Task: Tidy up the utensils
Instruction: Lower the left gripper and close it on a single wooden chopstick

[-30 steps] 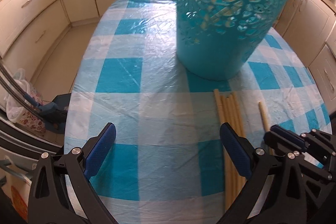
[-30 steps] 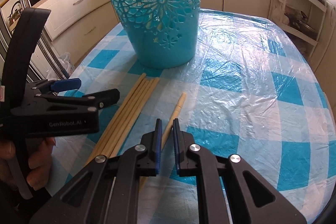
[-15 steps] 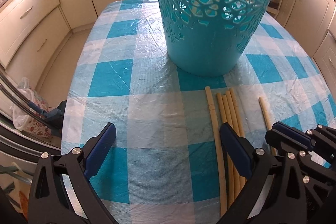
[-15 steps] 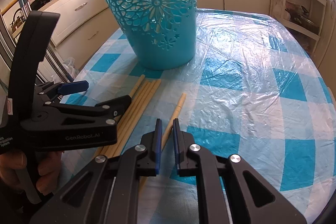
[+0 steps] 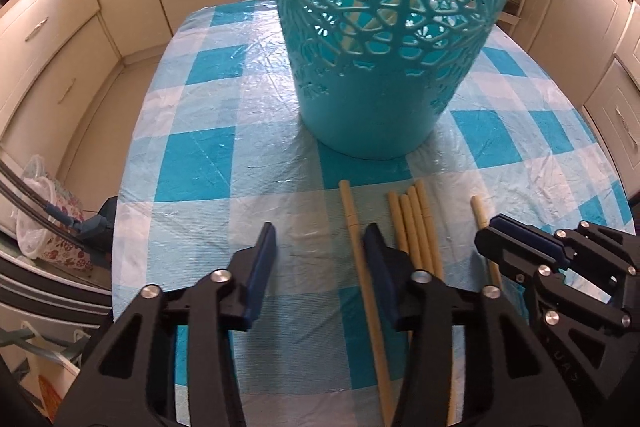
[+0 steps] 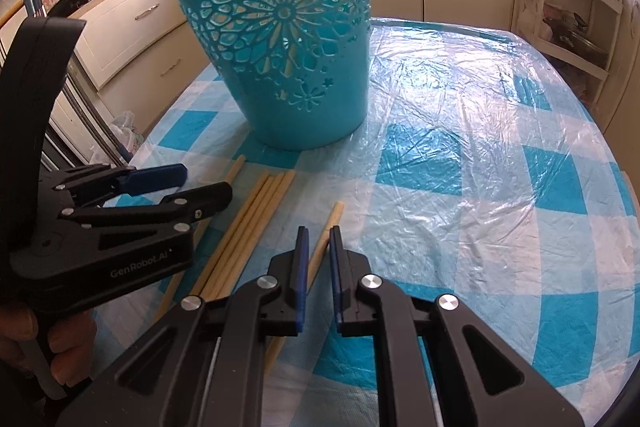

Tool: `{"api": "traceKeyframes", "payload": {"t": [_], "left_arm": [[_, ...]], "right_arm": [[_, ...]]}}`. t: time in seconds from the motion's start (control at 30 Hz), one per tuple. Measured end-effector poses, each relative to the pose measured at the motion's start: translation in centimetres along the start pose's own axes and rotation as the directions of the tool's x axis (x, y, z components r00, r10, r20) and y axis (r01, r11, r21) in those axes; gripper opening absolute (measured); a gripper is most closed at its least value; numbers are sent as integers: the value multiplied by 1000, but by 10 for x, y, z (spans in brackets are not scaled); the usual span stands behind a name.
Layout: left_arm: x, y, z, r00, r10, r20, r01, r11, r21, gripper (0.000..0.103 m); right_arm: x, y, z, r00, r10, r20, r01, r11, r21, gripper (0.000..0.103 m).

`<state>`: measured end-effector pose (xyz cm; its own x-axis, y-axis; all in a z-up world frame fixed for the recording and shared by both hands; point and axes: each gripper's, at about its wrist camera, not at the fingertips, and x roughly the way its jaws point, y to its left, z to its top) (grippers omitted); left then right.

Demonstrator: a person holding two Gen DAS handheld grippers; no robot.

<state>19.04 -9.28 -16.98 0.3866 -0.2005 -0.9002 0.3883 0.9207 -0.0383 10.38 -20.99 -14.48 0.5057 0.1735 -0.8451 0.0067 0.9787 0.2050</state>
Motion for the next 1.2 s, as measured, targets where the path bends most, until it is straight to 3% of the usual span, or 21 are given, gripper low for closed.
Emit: {"api": "traceKeyframes", "payload": {"t": [0.17, 0.73, 0.83, 1.0, 1.2], "left_arm": [[-3, -6, -2, 1000, -19, -15, 19, 1000, 18, 19], [-9, -15, -16, 1000, -19, 5, 19, 1000, 25, 17], [-11, -15, -19, 999, -46, 18, 46, 999, 24, 6], [-12, -12, -21, 997, -74, 23, 74, 997, 4, 5], [-27, 7, -20, 986, -157, 46, 160, 985, -60, 5]], "right_arm": [[-2, -6, -1, 1000, 24, 4, -24, 999, 24, 11], [-5, -7, -2, 998, 64, 10, -65, 998, 25, 22], [-5, -8, -2, 997, 70, 11, -71, 997, 32, 22], [-6, -13, -2, 997, 78, 13, -79, 996, 40, 22], [-8, -14, -3, 996, 84, 14, -85, 995, 49, 22]]}}
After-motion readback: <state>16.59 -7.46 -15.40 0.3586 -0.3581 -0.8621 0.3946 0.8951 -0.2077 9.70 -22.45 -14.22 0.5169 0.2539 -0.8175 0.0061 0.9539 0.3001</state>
